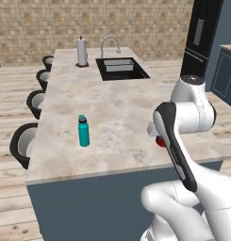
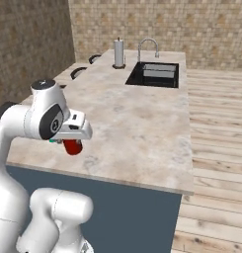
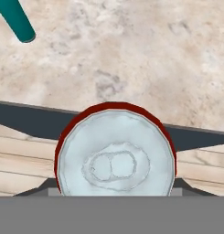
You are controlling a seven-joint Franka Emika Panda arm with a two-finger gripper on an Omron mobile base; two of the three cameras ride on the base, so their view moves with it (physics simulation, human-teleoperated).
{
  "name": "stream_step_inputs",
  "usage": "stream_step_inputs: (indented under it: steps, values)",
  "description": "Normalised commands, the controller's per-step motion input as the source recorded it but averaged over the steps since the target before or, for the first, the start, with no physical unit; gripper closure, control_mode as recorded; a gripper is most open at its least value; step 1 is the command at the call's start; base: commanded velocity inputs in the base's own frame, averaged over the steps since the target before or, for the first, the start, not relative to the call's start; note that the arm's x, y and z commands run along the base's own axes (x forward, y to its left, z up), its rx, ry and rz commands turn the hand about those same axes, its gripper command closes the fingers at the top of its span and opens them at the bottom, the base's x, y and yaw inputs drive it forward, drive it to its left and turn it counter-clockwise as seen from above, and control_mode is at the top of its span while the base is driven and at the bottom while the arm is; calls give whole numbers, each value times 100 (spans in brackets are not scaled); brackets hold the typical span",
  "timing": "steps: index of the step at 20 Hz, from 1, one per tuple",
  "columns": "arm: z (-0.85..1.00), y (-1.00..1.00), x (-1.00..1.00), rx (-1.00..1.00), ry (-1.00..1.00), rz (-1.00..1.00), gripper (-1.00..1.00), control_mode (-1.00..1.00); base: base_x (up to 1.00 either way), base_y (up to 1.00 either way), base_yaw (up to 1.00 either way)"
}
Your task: Move the drinks to the dining counter.
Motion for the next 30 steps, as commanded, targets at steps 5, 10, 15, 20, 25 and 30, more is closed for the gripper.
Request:
stream_step_inputs:
  steps: [5, 10, 15, 20, 25, 30]
  values:
    - [0, 31, 100, 0, 8, 23, 100, -100, 0, 0, 0]
    - [0, 20, 96, 0, 9, 33, 100, -100, 0, 0, 0]
    - [-24, 10, 49, 0, 1, 36, 100, -100, 0, 0, 0]
    - [-16, 14, 20, -6, 4, 32, 100, -100, 0, 0, 0]
    - [-11, 2, 0, -11, -1, 9, 100, -100, 0, 0, 0]
    - [-22, 17, 7, -8, -5, 0, 100, -100, 0, 0, 0]
